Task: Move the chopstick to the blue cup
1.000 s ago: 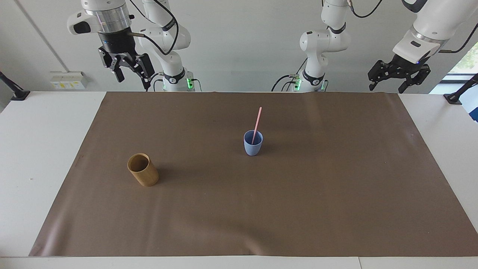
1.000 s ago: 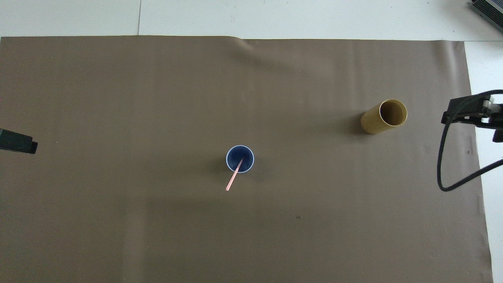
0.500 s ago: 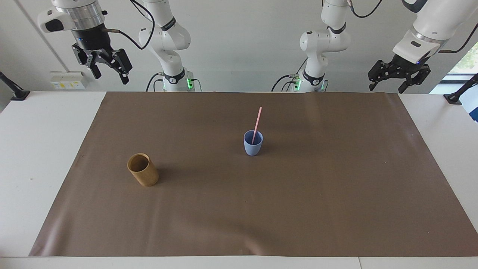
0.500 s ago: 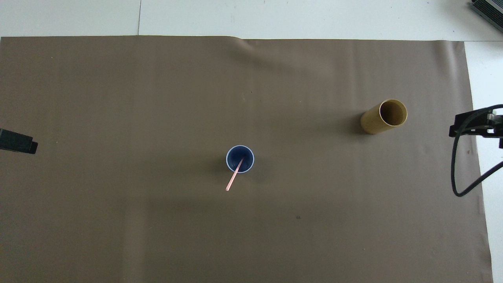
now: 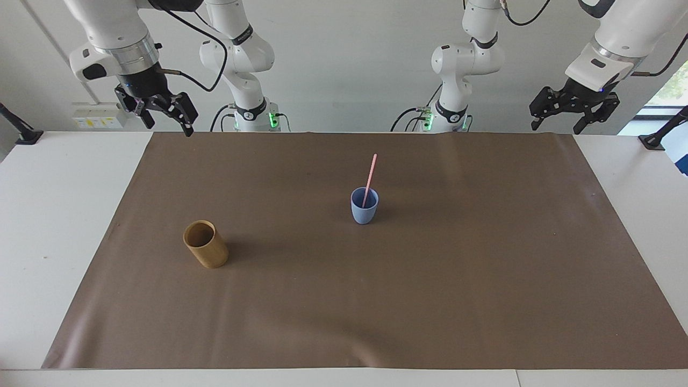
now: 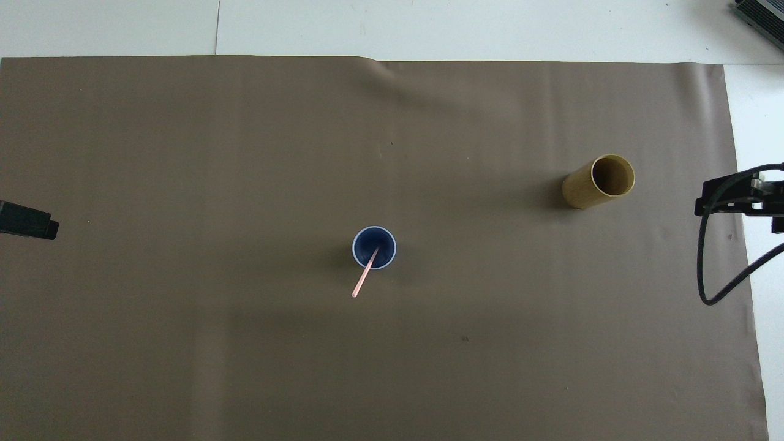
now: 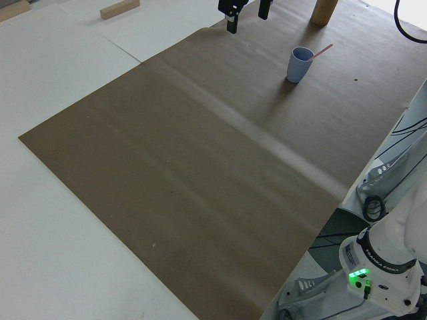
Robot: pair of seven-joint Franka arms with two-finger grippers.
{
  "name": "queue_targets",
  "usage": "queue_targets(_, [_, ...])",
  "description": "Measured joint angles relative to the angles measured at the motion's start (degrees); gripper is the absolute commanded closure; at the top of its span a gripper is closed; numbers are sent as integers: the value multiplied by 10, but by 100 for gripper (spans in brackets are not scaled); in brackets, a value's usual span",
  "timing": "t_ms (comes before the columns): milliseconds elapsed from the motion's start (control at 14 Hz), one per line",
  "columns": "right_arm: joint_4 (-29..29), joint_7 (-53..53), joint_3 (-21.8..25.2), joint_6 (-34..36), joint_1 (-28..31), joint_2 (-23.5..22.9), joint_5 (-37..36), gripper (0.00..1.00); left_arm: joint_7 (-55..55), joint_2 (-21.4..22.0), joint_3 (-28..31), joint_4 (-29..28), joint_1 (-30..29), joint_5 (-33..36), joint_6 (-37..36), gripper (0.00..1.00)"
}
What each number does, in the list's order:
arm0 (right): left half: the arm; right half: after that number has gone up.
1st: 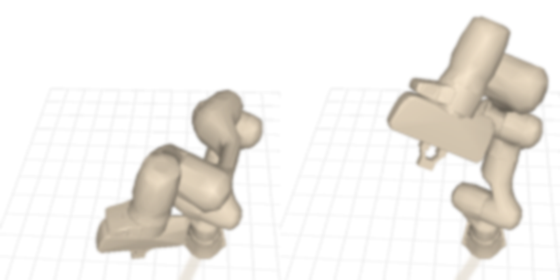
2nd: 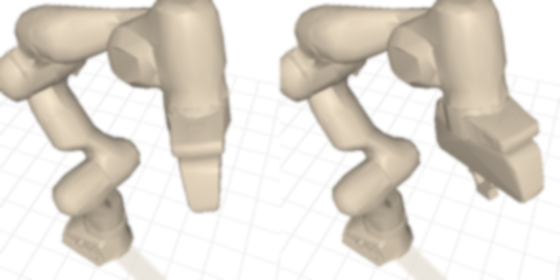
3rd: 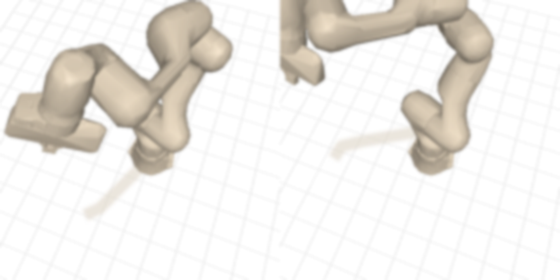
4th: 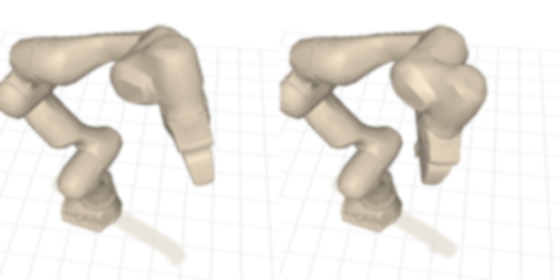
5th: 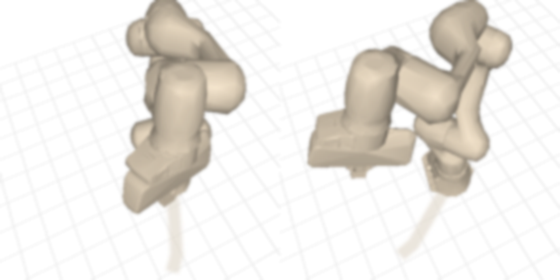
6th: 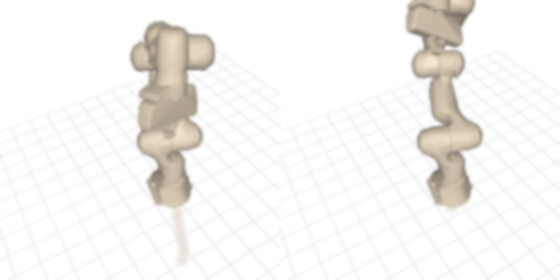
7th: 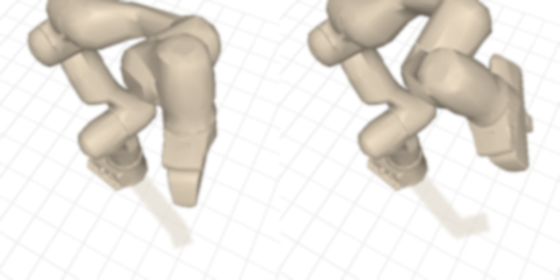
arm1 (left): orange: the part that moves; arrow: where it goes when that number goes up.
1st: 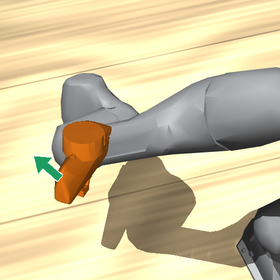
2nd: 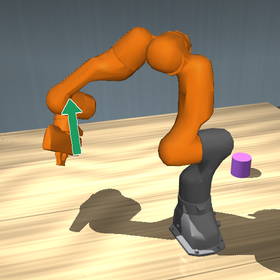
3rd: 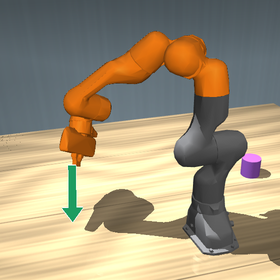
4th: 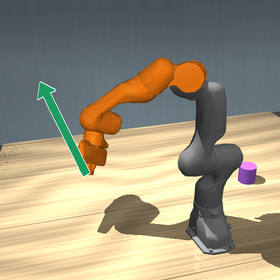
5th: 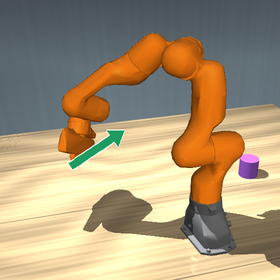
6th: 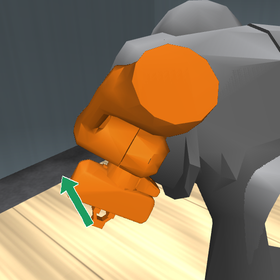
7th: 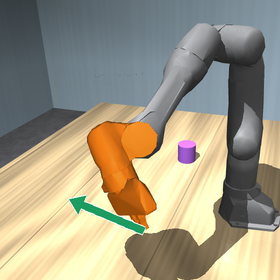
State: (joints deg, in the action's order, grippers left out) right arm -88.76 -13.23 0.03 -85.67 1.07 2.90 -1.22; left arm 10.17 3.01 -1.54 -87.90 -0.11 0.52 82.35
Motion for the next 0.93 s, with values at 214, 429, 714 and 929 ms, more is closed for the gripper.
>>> queue_targets(214, [-1, 0, 30, 0, -32, 0, 0, 0, 0, 0, 0, 0, 0, 0, 0, 0])
queue_targets(429, [-1, 3, 56, 0, -47, 0, 0, 0, 0, 0, 0, 0, 0, 0, 0, 0])
queue_targets(714, [9, 26, 57, 37, -56, 3, 0, 0, 0, 0, 0, 0, 0, 0, 0, 0])
queue_targets(929, [14, 28, 57, 47, -59, 7, 0, 0, 0, 0, 0, 0, 0, 0, 0, 0])
